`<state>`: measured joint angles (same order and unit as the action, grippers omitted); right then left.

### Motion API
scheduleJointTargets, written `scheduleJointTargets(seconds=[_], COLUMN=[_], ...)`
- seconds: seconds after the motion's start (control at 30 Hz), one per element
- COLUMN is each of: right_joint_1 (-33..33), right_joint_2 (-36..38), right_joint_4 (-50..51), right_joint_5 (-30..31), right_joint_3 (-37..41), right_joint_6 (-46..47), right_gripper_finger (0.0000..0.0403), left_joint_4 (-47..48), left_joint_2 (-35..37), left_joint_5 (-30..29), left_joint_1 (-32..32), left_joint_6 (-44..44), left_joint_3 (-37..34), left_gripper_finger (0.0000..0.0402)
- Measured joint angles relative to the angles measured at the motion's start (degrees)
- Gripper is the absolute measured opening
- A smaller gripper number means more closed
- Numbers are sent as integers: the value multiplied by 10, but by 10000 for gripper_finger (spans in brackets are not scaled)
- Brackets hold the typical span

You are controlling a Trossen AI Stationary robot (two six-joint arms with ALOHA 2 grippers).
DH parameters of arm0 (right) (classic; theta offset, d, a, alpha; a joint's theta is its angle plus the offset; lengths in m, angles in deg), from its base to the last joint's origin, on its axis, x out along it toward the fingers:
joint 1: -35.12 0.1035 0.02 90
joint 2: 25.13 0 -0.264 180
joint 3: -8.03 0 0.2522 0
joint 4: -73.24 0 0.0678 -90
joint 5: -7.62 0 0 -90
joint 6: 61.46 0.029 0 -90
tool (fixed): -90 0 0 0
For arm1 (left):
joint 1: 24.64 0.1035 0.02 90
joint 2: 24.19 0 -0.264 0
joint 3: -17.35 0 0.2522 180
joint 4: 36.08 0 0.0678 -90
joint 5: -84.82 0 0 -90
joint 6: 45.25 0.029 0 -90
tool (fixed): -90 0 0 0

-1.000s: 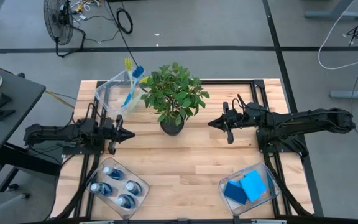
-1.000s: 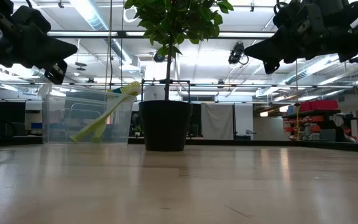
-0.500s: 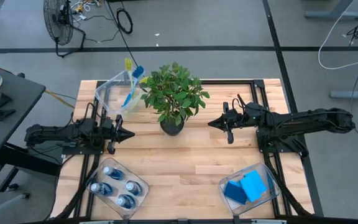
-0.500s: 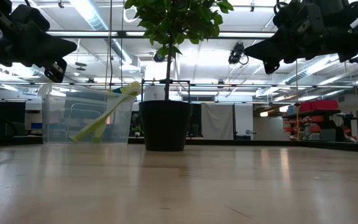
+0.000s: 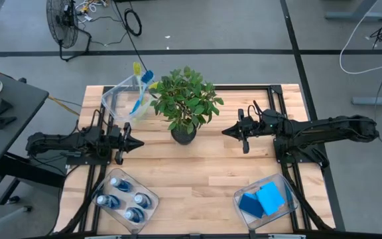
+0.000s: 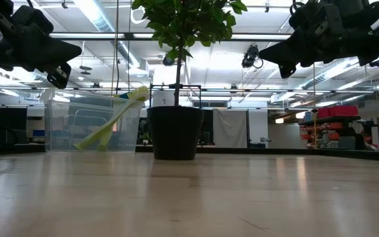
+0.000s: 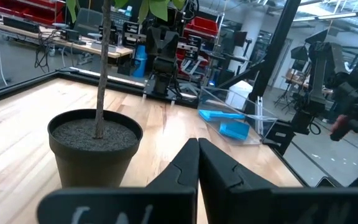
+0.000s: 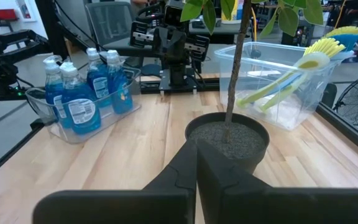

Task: Pick & Place Kitchen Sink Supplies
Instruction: Return to Home Position

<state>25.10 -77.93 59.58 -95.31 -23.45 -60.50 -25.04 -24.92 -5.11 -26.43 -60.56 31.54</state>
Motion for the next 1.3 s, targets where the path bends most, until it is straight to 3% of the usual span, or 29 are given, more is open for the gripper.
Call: scheduleJointTargets(seconds=[0.67, 0.9, 1.3], right_joint_1=[0, 0, 0], right_joint_2=[0, 0, 22], right_joint_4=[-3, 3, -6], right_joint_5=[0, -46, -46], right_joint_3=[0, 0, 16], right_joint_6=[-18, -16, -19], right_gripper_finger=[9, 9, 9], left_joint_4=[0, 0, 0], left_joint_2=[0, 0, 0], left_joint_5=[0, 0, 0], left_joint_1=[0, 0, 0], left_joint_6=[0, 0, 0], left_joint_3=[0, 0, 0], left_gripper_finger=[7, 7, 7])
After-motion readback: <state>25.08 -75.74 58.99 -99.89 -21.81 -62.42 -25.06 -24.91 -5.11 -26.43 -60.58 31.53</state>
